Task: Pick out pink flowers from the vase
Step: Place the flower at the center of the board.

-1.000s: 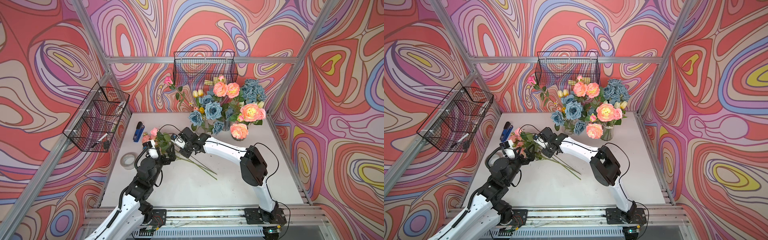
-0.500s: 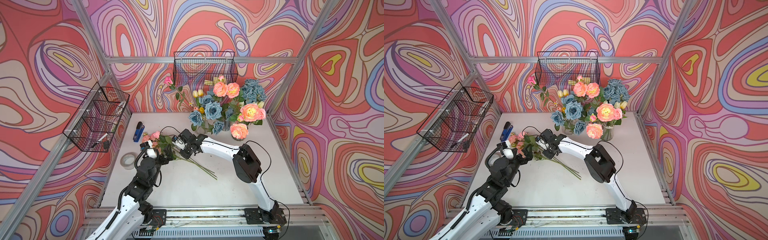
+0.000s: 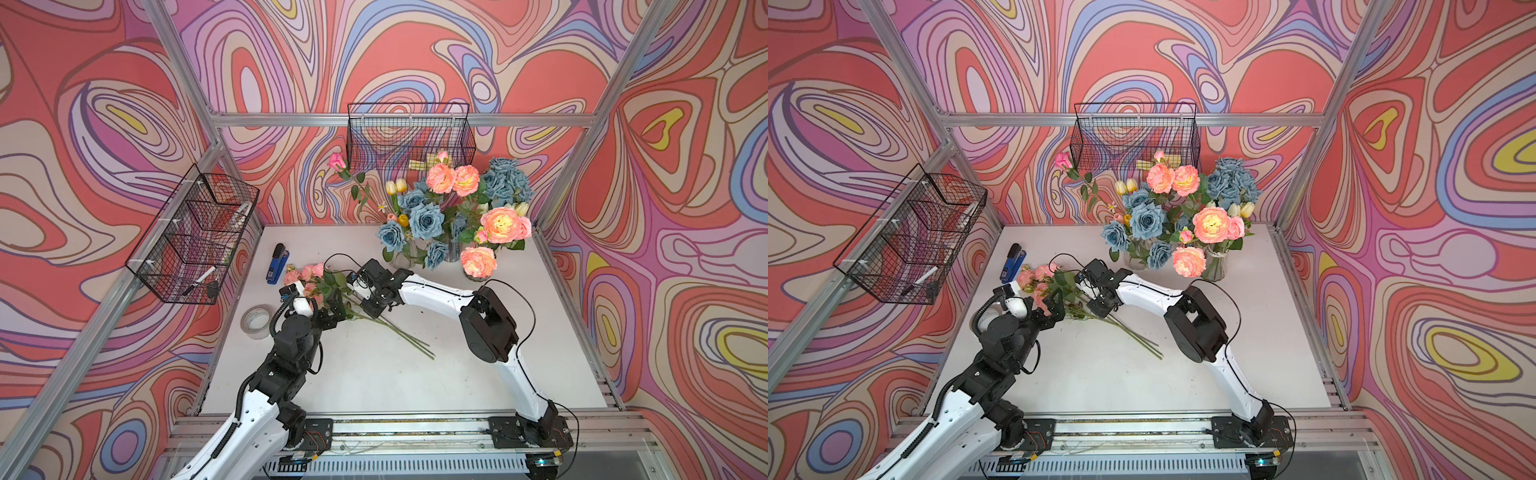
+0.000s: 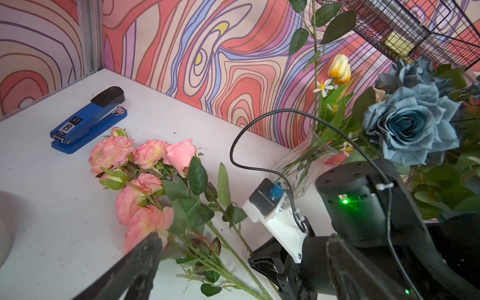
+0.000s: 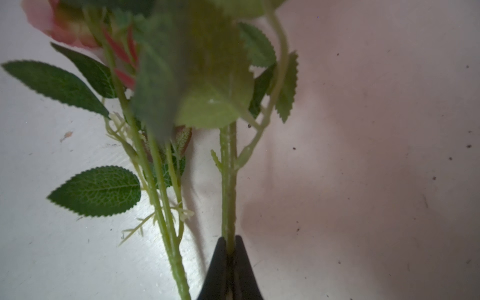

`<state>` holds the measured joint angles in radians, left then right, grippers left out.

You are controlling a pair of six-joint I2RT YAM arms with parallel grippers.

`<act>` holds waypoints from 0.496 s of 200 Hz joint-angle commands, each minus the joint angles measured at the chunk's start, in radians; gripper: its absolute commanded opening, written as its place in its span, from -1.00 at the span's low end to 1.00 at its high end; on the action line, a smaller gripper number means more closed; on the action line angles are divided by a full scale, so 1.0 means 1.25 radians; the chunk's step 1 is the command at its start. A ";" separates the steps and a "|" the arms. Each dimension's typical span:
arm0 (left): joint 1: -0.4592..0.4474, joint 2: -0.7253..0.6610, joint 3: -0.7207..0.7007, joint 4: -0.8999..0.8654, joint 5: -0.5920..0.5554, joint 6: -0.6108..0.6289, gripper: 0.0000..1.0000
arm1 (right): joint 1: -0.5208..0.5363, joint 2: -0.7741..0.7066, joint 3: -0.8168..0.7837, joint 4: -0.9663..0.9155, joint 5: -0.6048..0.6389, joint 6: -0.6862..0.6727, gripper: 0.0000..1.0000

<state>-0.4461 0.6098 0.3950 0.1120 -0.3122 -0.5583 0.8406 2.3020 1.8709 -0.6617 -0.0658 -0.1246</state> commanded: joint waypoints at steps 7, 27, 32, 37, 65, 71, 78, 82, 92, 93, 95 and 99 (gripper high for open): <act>-0.003 0.001 0.020 -0.011 -0.011 -0.014 0.99 | -0.002 0.028 0.021 -0.006 0.005 0.009 -1.00; -0.003 0.001 0.020 -0.013 -0.011 -0.014 1.00 | -0.002 0.032 0.021 -0.006 0.003 0.012 -1.00; -0.003 0.000 0.020 -0.013 -0.013 -0.014 1.00 | -0.001 0.032 0.022 -0.006 0.003 0.013 -1.00; -0.003 -0.001 0.020 -0.014 -0.012 -0.014 0.99 | -0.002 0.032 0.023 -0.006 0.001 0.015 -1.00; -0.003 -0.001 0.020 -0.016 -0.012 -0.016 0.99 | -0.002 0.032 0.024 0.001 0.006 0.025 -1.00; -0.003 -0.001 0.020 -0.016 -0.011 -0.016 1.00 | -0.002 0.032 0.024 0.005 0.006 0.027 -1.00; -0.003 0.000 0.020 -0.017 -0.011 -0.018 1.00 | -0.002 0.032 0.026 0.008 0.006 0.029 -1.00; -0.003 0.001 0.020 -0.017 -0.011 -0.018 1.00 | -0.001 0.032 0.029 0.009 0.007 0.030 -1.00; -0.004 0.001 0.020 -0.017 -0.011 -0.018 0.99 | -0.002 0.032 0.032 0.013 0.009 0.035 -1.00; -0.004 0.001 0.020 -0.016 -0.011 -0.018 1.00 | -0.003 0.032 0.032 0.013 0.009 0.035 -1.00; -0.003 0.001 0.020 -0.015 -0.012 -0.018 1.00 | -0.003 0.032 0.034 0.015 0.009 0.036 -1.00; -0.004 0.001 0.020 -0.016 -0.012 -0.018 1.00 | -0.002 0.032 0.036 0.016 0.009 0.037 -1.00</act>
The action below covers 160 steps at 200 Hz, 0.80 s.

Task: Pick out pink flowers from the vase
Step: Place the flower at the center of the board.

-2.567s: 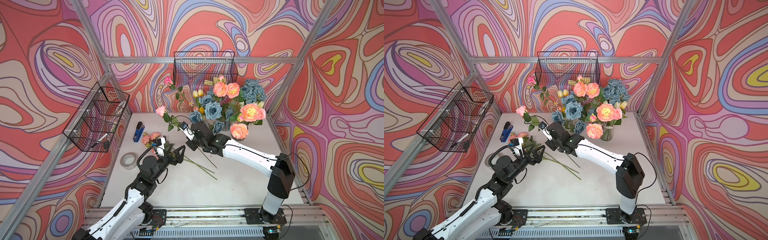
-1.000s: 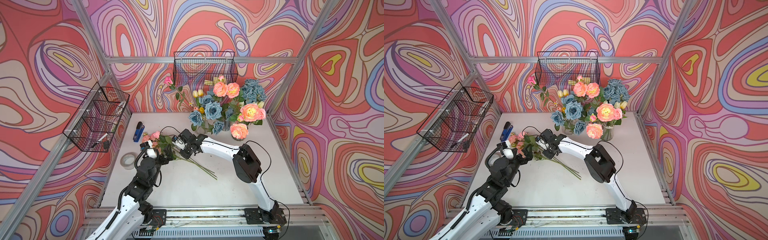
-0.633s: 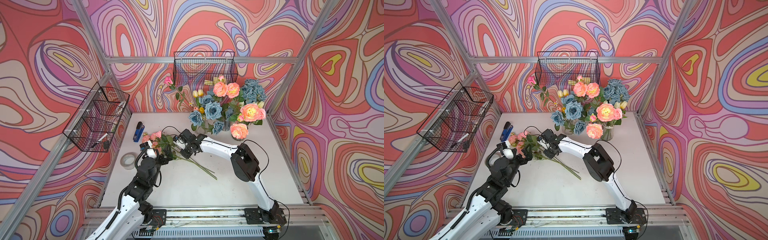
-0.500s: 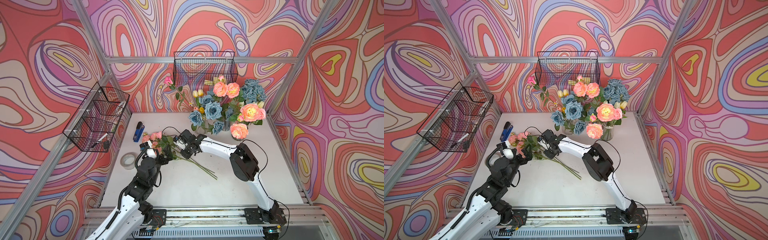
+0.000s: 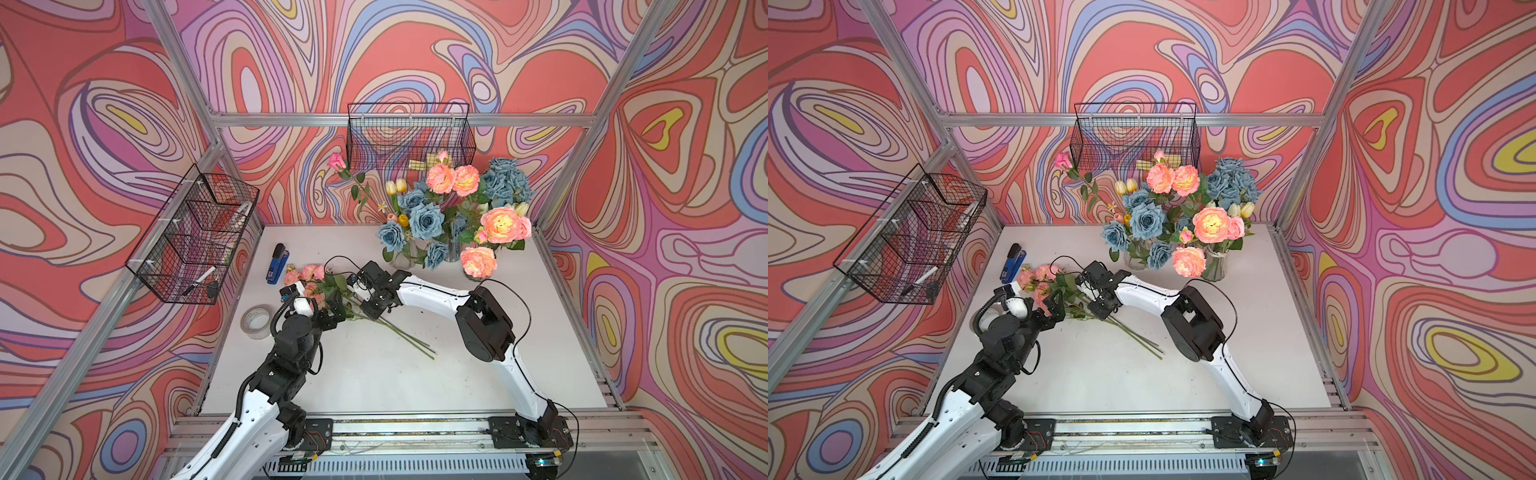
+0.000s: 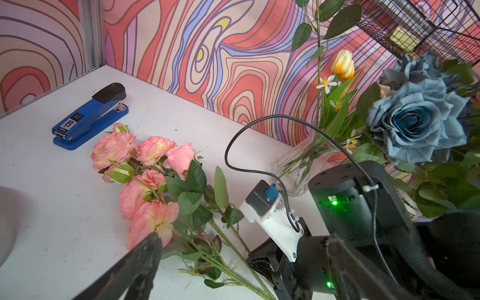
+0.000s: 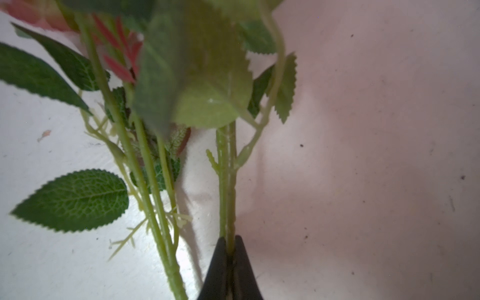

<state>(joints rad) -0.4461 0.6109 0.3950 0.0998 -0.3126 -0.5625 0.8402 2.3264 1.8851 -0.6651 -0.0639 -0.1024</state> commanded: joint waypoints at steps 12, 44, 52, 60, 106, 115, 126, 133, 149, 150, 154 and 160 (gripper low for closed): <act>-0.003 0.001 0.020 -0.004 -0.010 -0.016 0.99 | -0.002 0.014 0.034 0.018 0.004 0.022 -1.00; -0.003 0.003 0.021 -0.004 -0.011 -0.016 1.00 | -0.002 0.038 0.076 0.001 -0.012 0.026 -1.00; -0.004 0.005 0.021 -0.002 -0.011 -0.015 0.99 | -0.002 0.046 0.086 -0.003 -0.015 0.027 -1.00; -0.004 0.006 0.021 -0.002 -0.011 -0.015 0.99 | -0.002 0.051 0.090 -0.004 -0.015 0.029 -1.00; -0.003 0.009 0.020 0.001 -0.013 -0.014 0.99 | -0.001 0.065 0.108 -0.012 -0.023 0.036 -1.00; -0.003 0.011 0.020 0.001 -0.014 -0.015 0.99 | -0.002 0.064 0.105 -0.012 -0.025 0.036 -1.00; -0.003 0.011 0.020 0.002 -0.014 -0.015 0.99 | -0.002 0.063 0.101 -0.012 -0.025 0.037 -0.95; -0.003 0.012 0.020 0.003 -0.014 -0.017 0.99 | -0.001 0.060 0.099 -0.010 -0.025 0.039 -0.92; -0.003 0.013 0.020 0.005 -0.013 -0.018 1.00 | -0.002 0.051 0.087 -0.005 -0.022 0.041 -0.86; -0.003 0.013 0.020 0.005 -0.013 -0.018 0.99 | -0.002 0.050 0.086 -0.005 -0.022 0.042 -0.86; -0.003 0.013 0.020 0.005 -0.014 -0.018 0.99 | -0.002 0.047 0.081 -0.002 -0.021 0.044 -0.85; -0.003 0.013 0.020 0.007 -0.014 -0.019 0.99 | -0.002 0.040 0.076 0.002 -0.020 0.046 -0.83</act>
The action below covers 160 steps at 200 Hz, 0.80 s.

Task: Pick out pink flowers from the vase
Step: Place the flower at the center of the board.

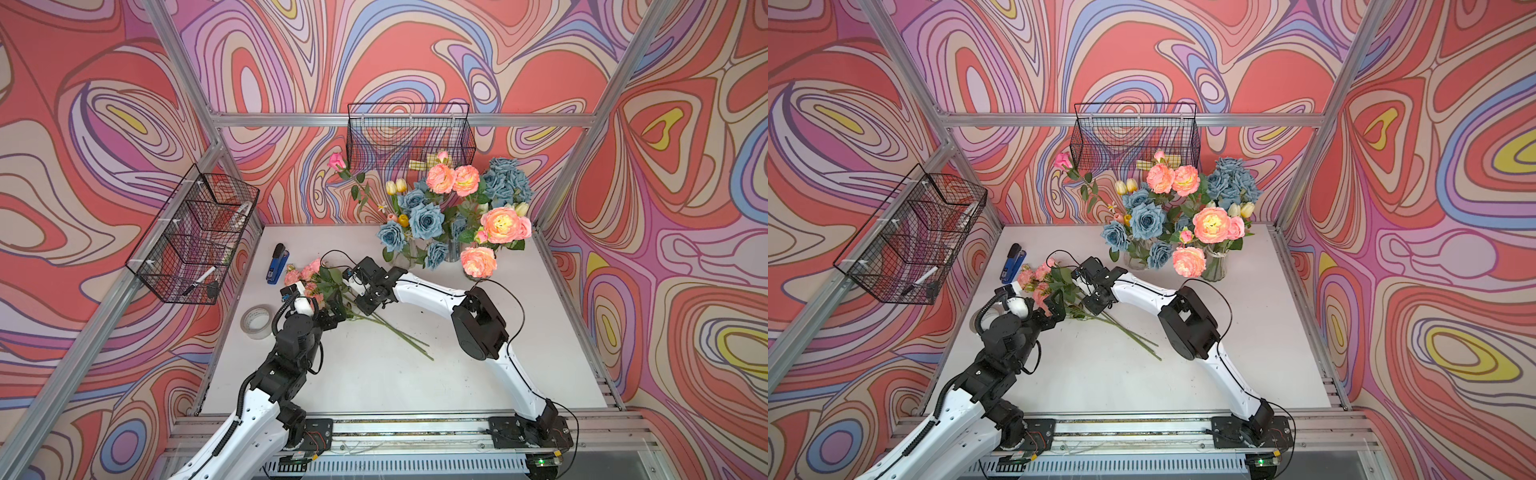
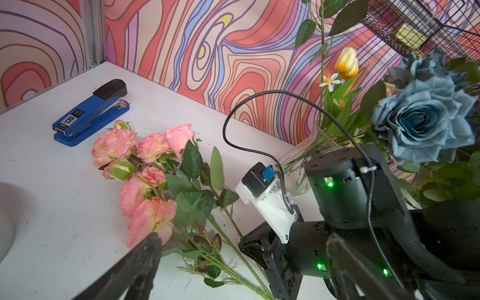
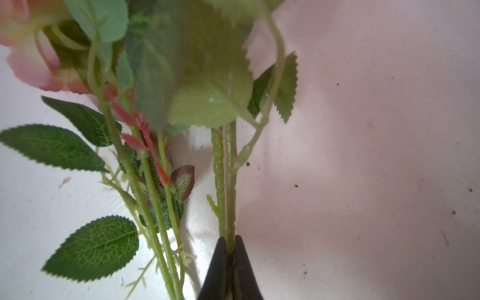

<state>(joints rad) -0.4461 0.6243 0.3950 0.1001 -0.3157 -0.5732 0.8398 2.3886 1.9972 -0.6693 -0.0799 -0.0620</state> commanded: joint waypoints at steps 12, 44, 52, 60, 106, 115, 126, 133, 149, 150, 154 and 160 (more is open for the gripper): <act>-0.004 0.003 0.020 0.008 -0.012 -0.010 1.00 | -0.002 -0.022 -0.028 0.015 -0.002 0.016 -0.77; -0.004 0.007 0.020 0.014 -0.005 -0.012 1.00 | -0.002 -0.060 -0.059 0.036 0.005 0.027 -0.61; -0.003 0.009 0.020 0.016 -0.004 -0.013 1.00 | -0.001 -0.070 -0.070 0.042 0.005 0.030 -0.59; -0.003 0.010 0.020 0.018 -0.003 -0.015 1.00 | -0.001 -0.080 -0.079 0.049 0.008 0.032 -0.57; -0.003 0.015 0.021 0.025 0.003 -0.014 0.99 | -0.001 -0.137 -0.126 0.082 0.040 0.040 -0.44; -0.003 0.016 0.022 0.026 0.004 -0.013 1.00 | -0.001 -0.148 -0.138 0.090 0.045 0.042 -0.41; -0.003 0.017 0.023 0.027 0.005 -0.015 1.00 | -0.001 -0.161 -0.150 0.099 0.051 0.043 -0.39; -0.003 0.018 0.022 0.028 0.007 -0.017 1.00 | -0.001 -0.168 -0.158 0.102 0.053 0.042 -0.37; -0.003 0.019 0.020 0.032 0.006 -0.022 1.00 | -0.001 -0.179 -0.173 0.106 0.053 0.043 -0.33; -0.003 0.018 0.020 0.033 0.006 -0.022 1.00 | -0.001 -0.179 -0.173 0.107 0.053 0.043 -0.33; -0.003 0.018 0.020 0.034 0.007 -0.023 0.99 | -0.002 -0.182 -0.177 0.106 0.051 0.043 -0.32; -0.003 0.018 0.017 0.039 0.007 -0.023 1.00 | -0.001 -0.185 -0.183 0.108 0.051 0.044 -0.31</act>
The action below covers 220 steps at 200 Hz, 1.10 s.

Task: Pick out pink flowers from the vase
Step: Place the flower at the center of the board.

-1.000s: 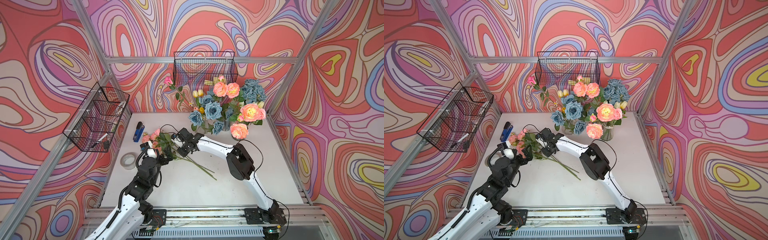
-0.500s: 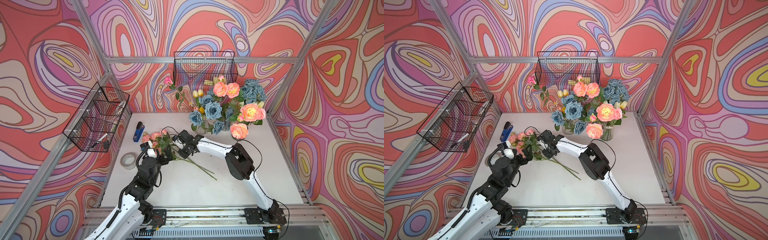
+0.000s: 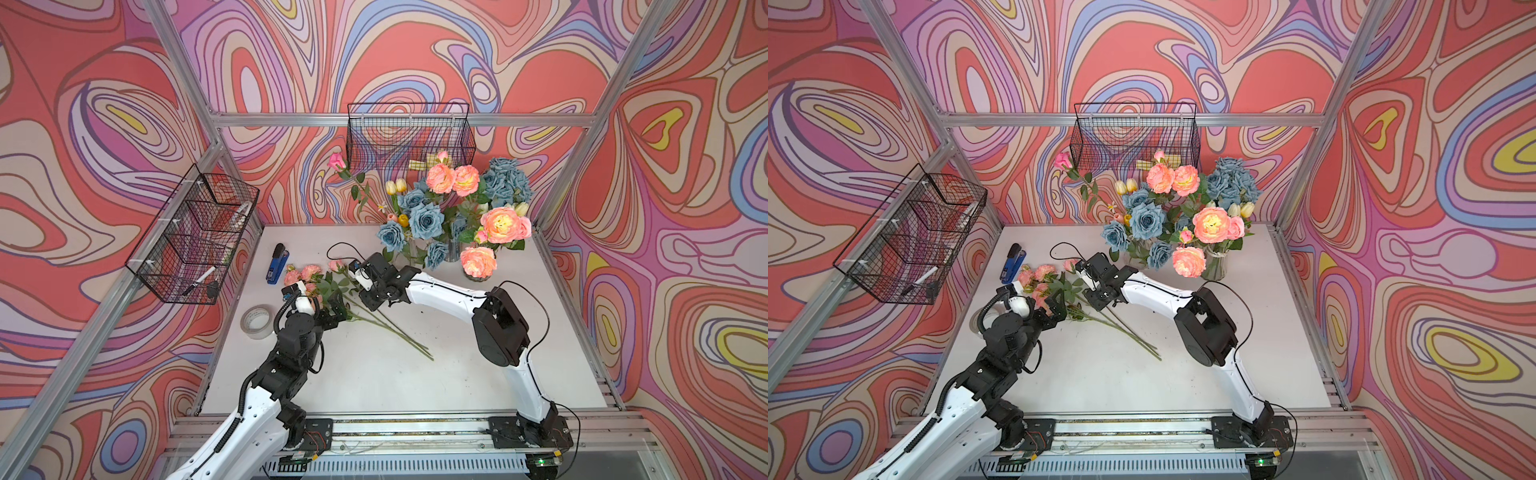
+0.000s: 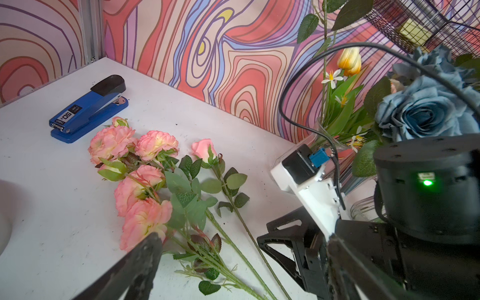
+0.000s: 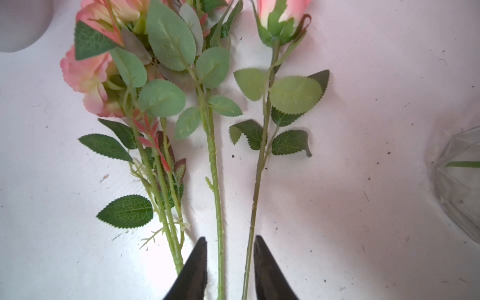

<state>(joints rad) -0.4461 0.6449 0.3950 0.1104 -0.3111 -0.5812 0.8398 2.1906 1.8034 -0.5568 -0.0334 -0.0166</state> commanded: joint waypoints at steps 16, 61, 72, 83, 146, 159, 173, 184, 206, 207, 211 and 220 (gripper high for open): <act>-0.003 -0.003 0.010 0.045 -0.005 -0.023 1.00 | -0.002 -0.039 -0.055 0.032 0.012 0.006 -0.23; -0.003 0.002 -0.005 0.085 -0.006 -0.026 0.99 | -0.001 -0.093 -0.136 0.070 -0.021 -0.004 0.05; -0.003 0.007 -0.008 0.100 -0.007 -0.030 1.00 | -0.001 -0.112 -0.157 0.080 -0.024 -0.012 0.12; -0.003 0.010 -0.014 0.118 -0.006 -0.036 0.99 | -0.001 -0.132 -0.186 0.094 -0.021 -0.017 0.20; -0.003 0.038 -0.019 0.169 -0.011 -0.057 0.99 | -0.001 -0.267 -0.391 0.197 -0.007 -0.015 0.46; -0.003 0.044 -0.018 0.180 -0.002 -0.054 1.00 | 0.000 -0.291 -0.429 0.217 -0.003 -0.008 0.48; -0.004 0.057 -0.010 0.188 0.014 -0.048 1.00 | 0.001 -0.319 -0.482 0.245 0.005 0.002 0.50; -0.004 0.072 -0.003 0.193 0.021 -0.045 0.99 | 0.000 -0.330 -0.522 0.268 0.010 0.009 0.53; -0.003 0.101 0.004 0.221 0.042 -0.043 0.99 | 0.001 -0.397 -0.602 0.313 0.021 0.032 0.57; -0.004 0.103 0.003 0.223 0.043 -0.043 0.99 | 0.000 -0.398 -0.604 0.315 0.022 0.033 0.57; -0.003 0.109 0.005 0.230 0.048 -0.045 0.99 | 0.000 -0.406 -0.617 0.323 0.022 0.036 0.57; -0.003 0.122 0.007 0.245 0.060 -0.043 1.00 | 0.000 -0.426 -0.650 0.341 0.023 0.046 0.59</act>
<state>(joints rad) -0.4461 0.7689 0.3809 0.3340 -0.2779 -0.6327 0.8402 1.7321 1.0695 -0.2276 -0.0250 -0.0029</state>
